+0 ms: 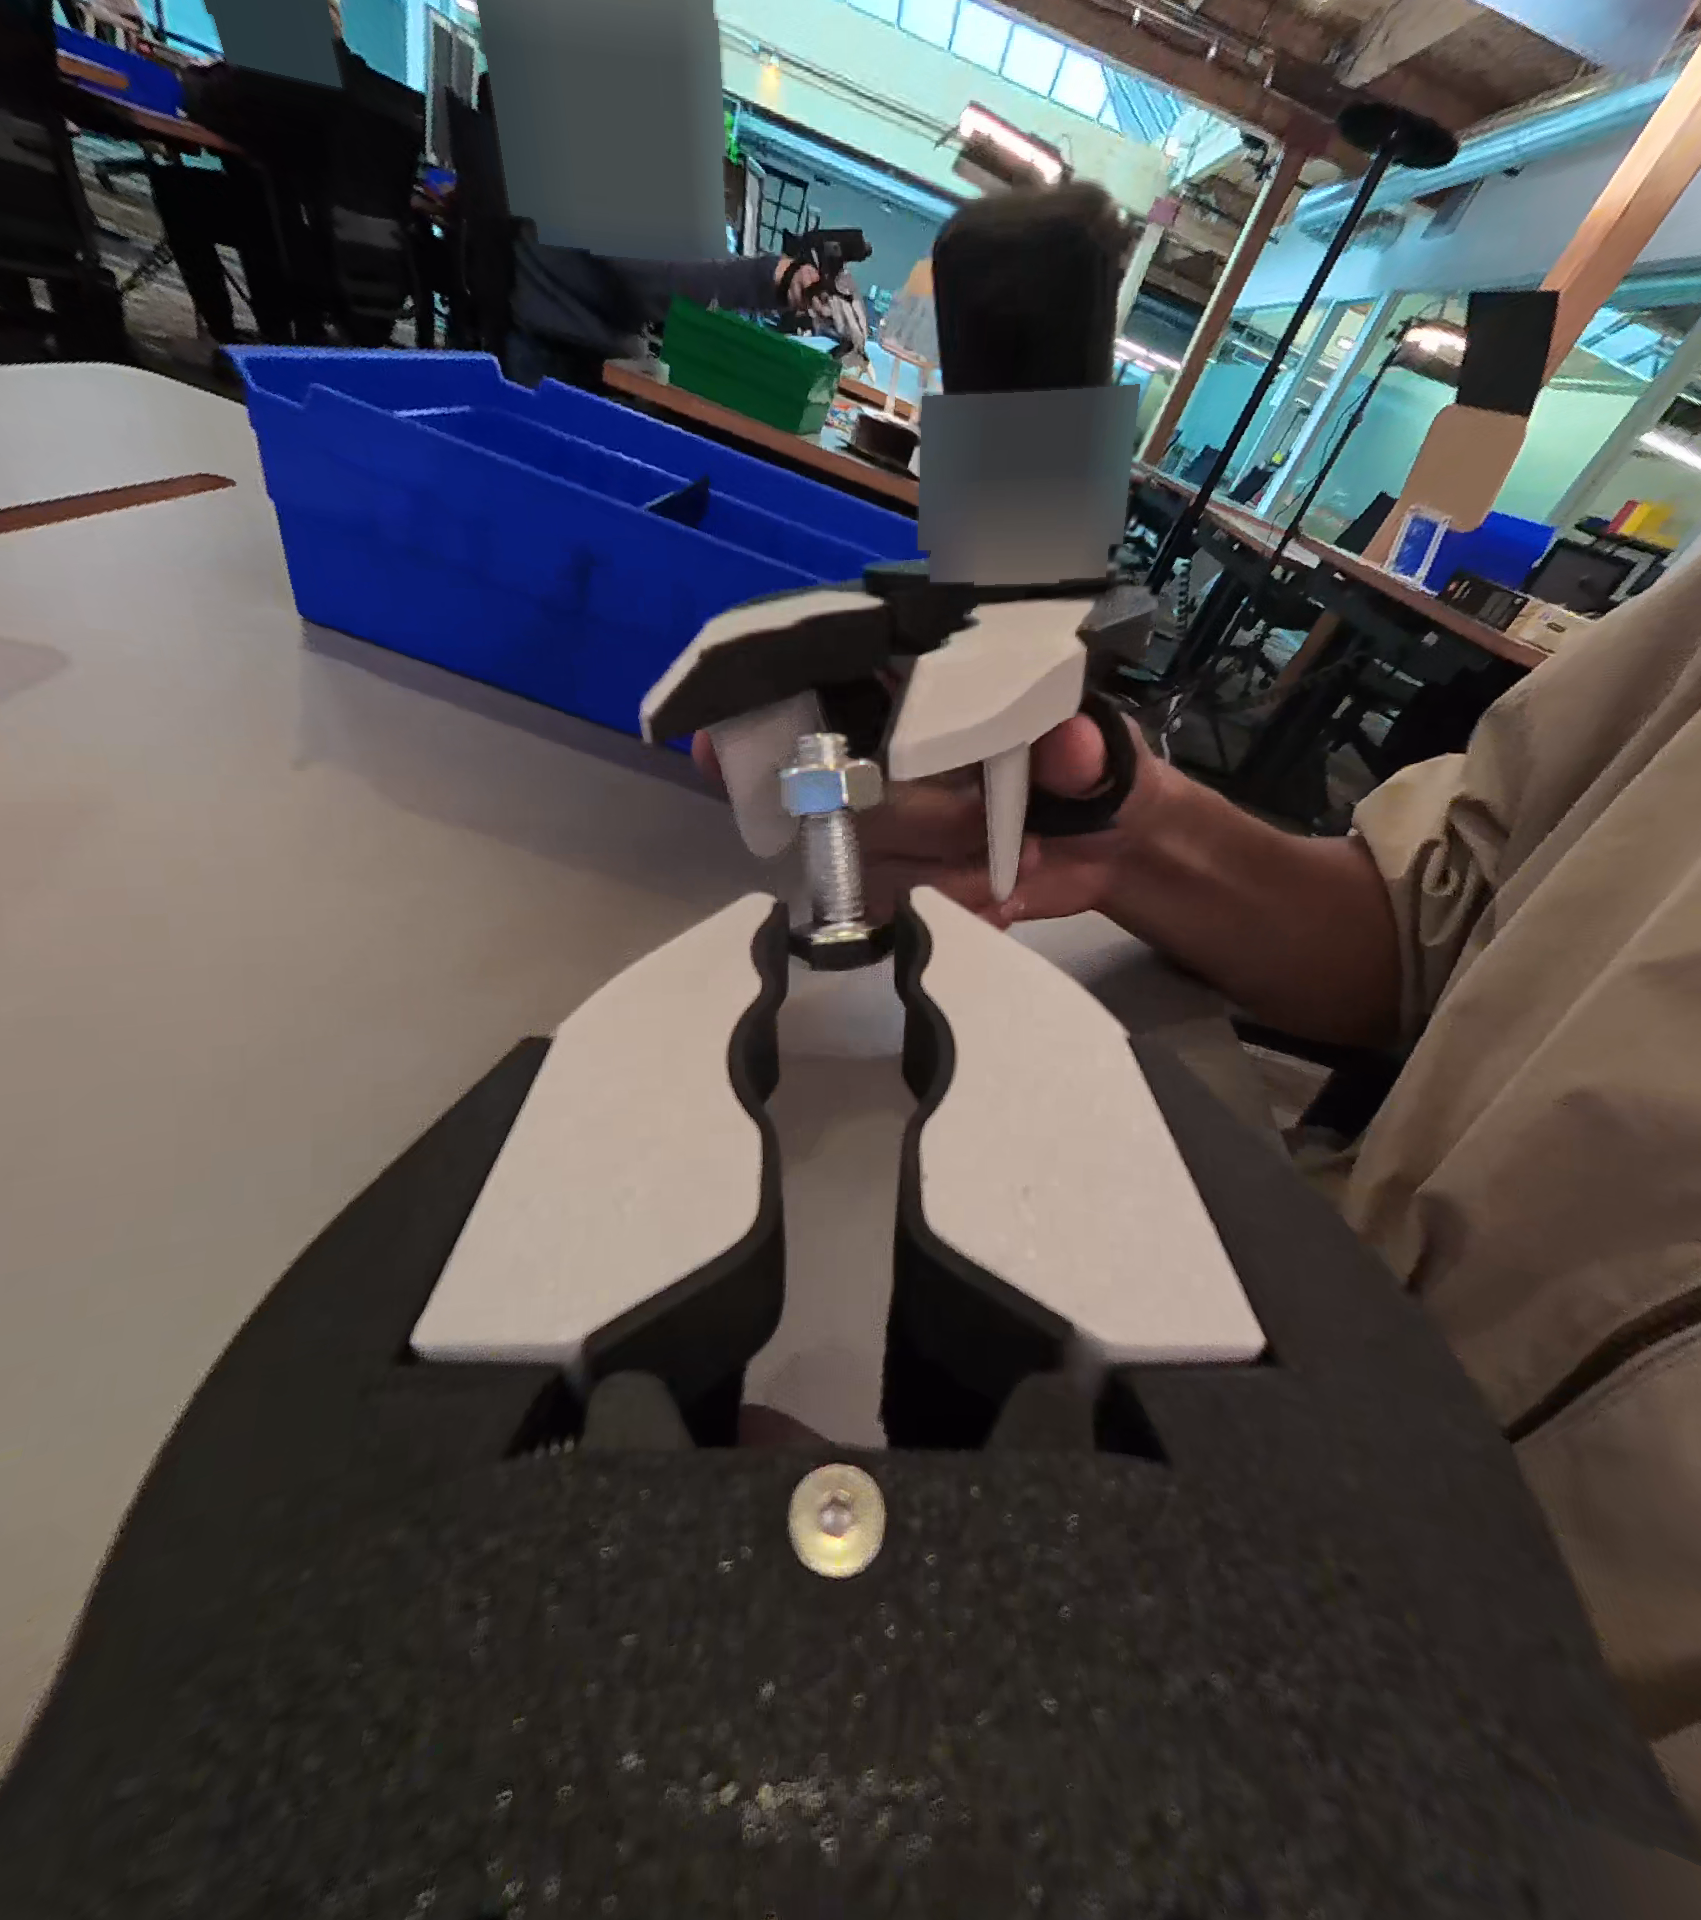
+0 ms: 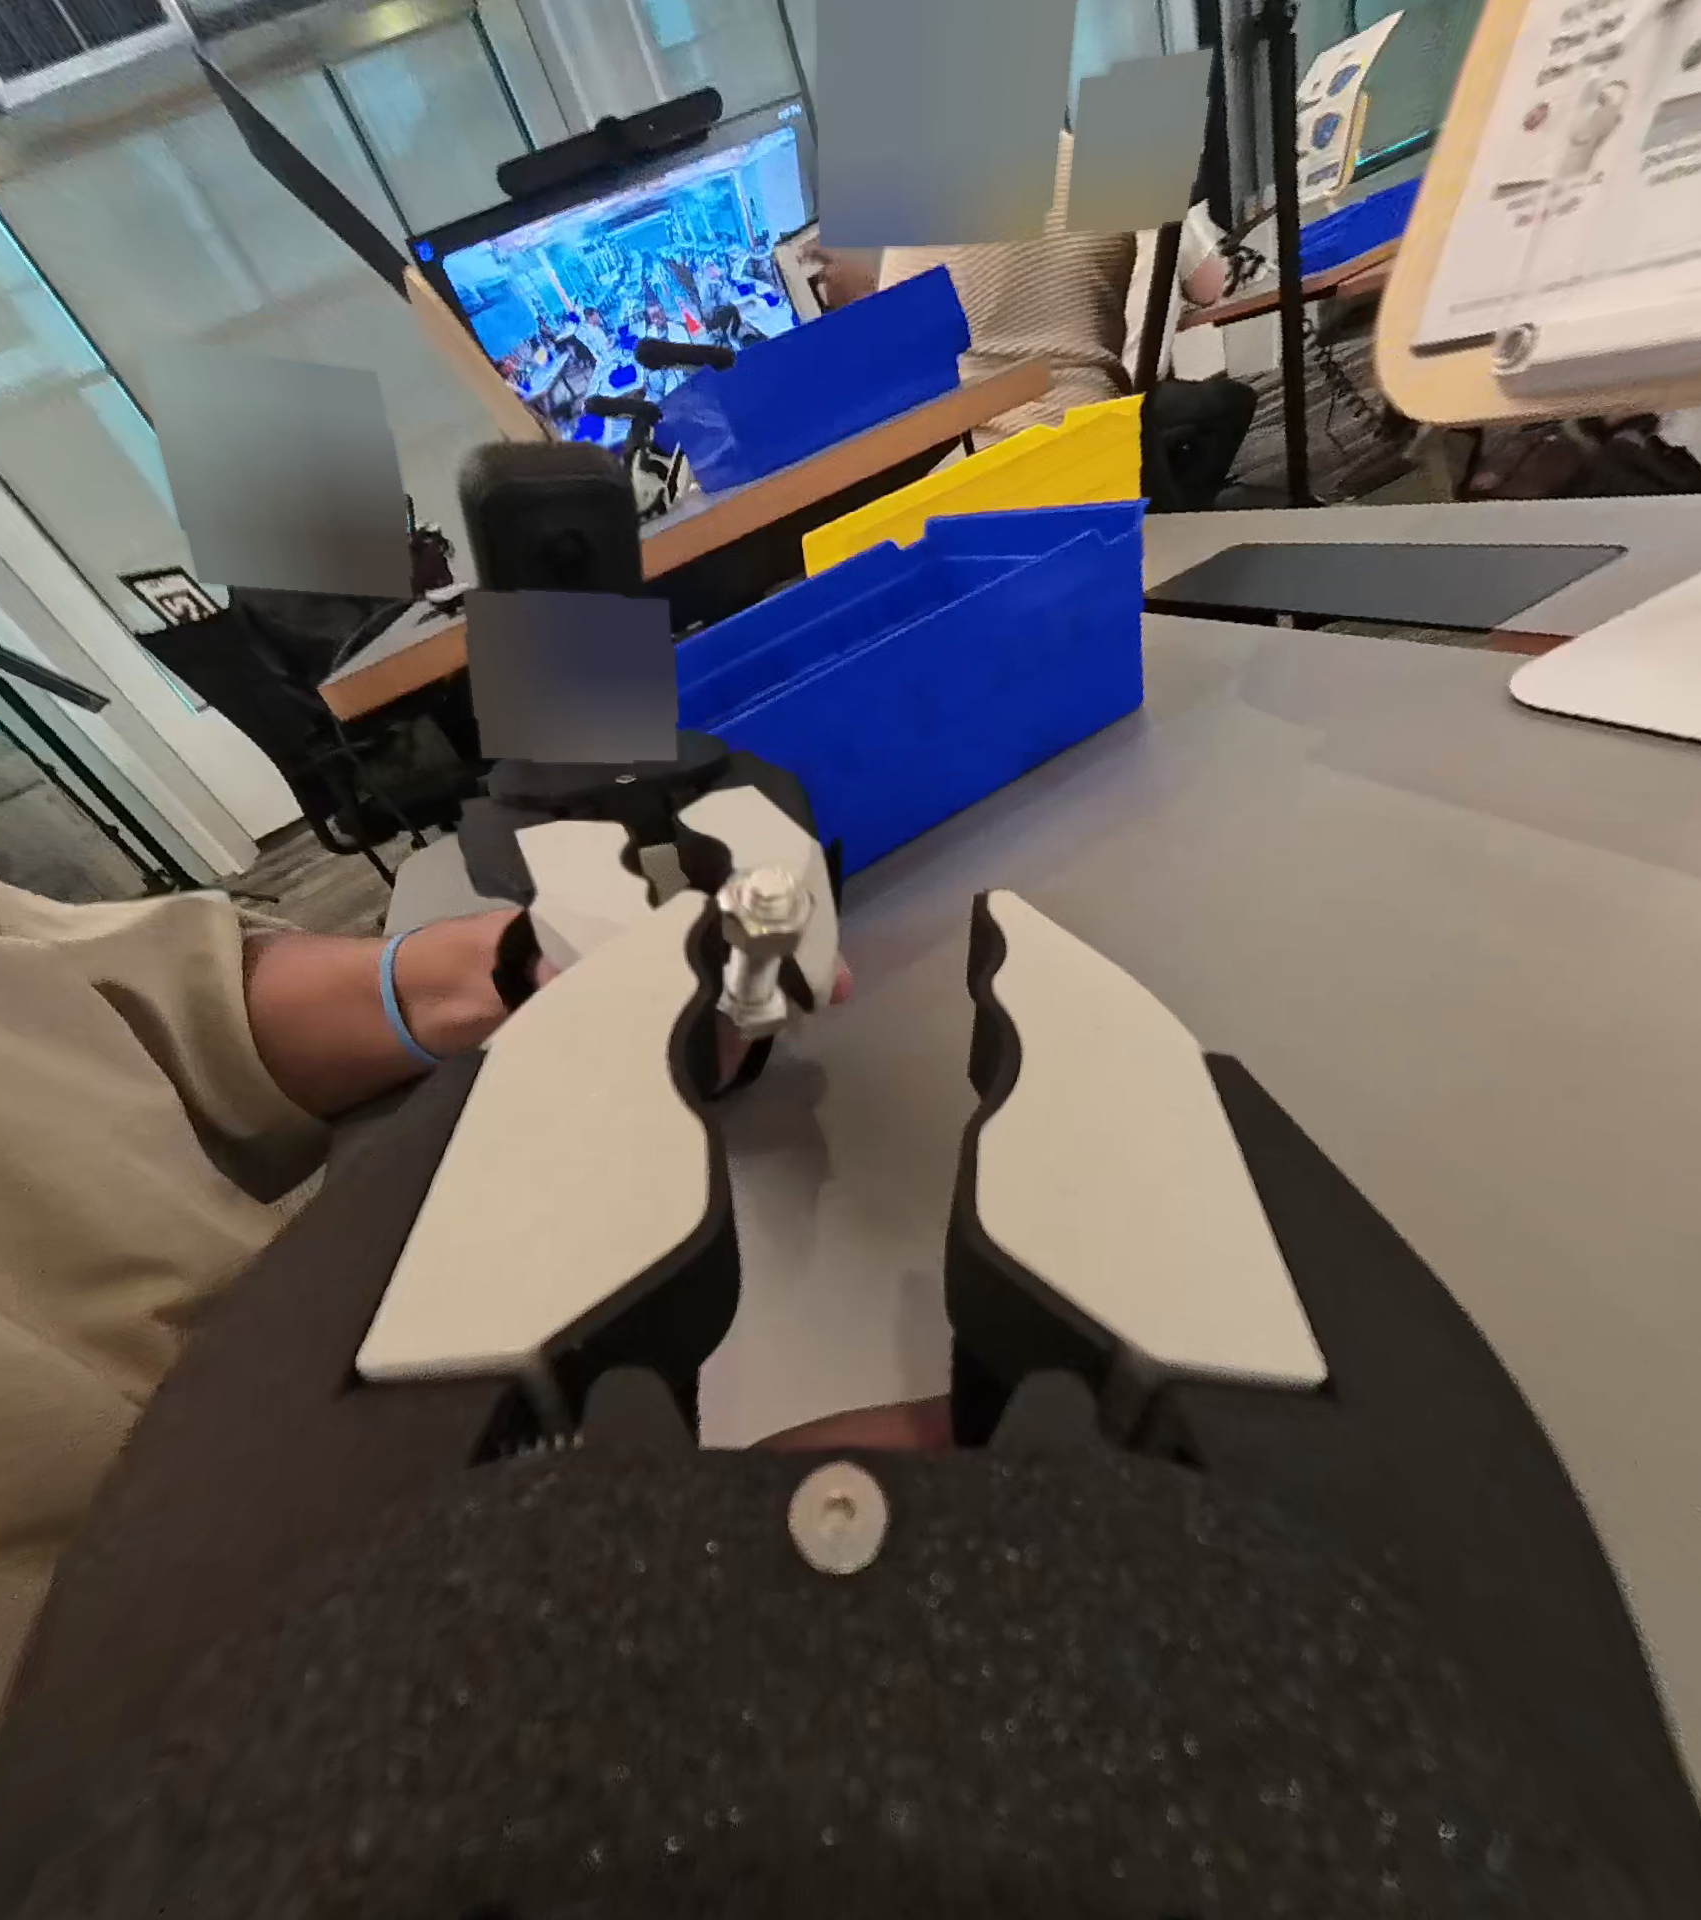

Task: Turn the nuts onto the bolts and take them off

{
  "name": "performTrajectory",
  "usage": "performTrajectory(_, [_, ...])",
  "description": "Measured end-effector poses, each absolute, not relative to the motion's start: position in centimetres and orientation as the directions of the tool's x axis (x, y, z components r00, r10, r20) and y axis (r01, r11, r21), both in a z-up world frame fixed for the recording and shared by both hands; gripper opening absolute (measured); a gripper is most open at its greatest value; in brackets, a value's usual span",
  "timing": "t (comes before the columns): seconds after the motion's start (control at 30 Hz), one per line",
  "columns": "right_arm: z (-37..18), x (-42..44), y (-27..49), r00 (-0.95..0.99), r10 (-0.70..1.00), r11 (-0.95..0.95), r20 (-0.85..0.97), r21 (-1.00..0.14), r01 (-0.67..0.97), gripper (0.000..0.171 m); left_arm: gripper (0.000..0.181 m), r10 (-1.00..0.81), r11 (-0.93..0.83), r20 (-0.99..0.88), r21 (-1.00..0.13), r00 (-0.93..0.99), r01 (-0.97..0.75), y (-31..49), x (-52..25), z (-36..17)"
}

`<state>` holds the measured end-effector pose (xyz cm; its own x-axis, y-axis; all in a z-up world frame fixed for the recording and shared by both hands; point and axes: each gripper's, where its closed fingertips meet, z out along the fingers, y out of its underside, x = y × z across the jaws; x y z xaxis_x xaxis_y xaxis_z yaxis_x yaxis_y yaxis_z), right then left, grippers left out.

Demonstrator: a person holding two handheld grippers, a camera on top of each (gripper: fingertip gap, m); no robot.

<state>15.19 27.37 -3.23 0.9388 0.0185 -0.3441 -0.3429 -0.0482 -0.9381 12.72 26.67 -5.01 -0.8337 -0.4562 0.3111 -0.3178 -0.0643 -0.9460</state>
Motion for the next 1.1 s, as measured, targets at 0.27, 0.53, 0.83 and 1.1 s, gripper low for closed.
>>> performTrajectory(0.27, [-3.8, 15.7, 26.7, 0.946, -0.013, -0.074, -0.323, -0.943, -0.323, 0.046, 0.019, -0.434, -0.097, 0.304, -0.951, -0.848, -0.292, 26.7, 12.1, -3.7])
performTrajectory(0.53, [-2.3, 14.4, 27.3, 0.959, 0.019, -0.069, -0.282, -0.957, -0.28, 0.05, 0.019, -0.434, -0.089, 0.309, -0.95, -0.847, -0.301, 26.4, 12.1, -4.1])
performTrajectory(0.83, [-2.9, 15.2, 26.2, 0.95, -0.001, -0.07, -0.312, -0.948, -0.311, 0.051, 0.019, -0.452, -0.099, 0.282, -0.959, -0.846, -0.267, 27.2, 12.1, -3.2])
performTrajectory(1.1, [-3.5, 14.9, 26.8, 0.942, 0.008, -0.095, -0.335, -0.938, -0.333, 0.047, 0.019, -0.433, -0.075, 0.267, -0.962, -0.861, -0.261, 26.5, 11.5, -3.2])
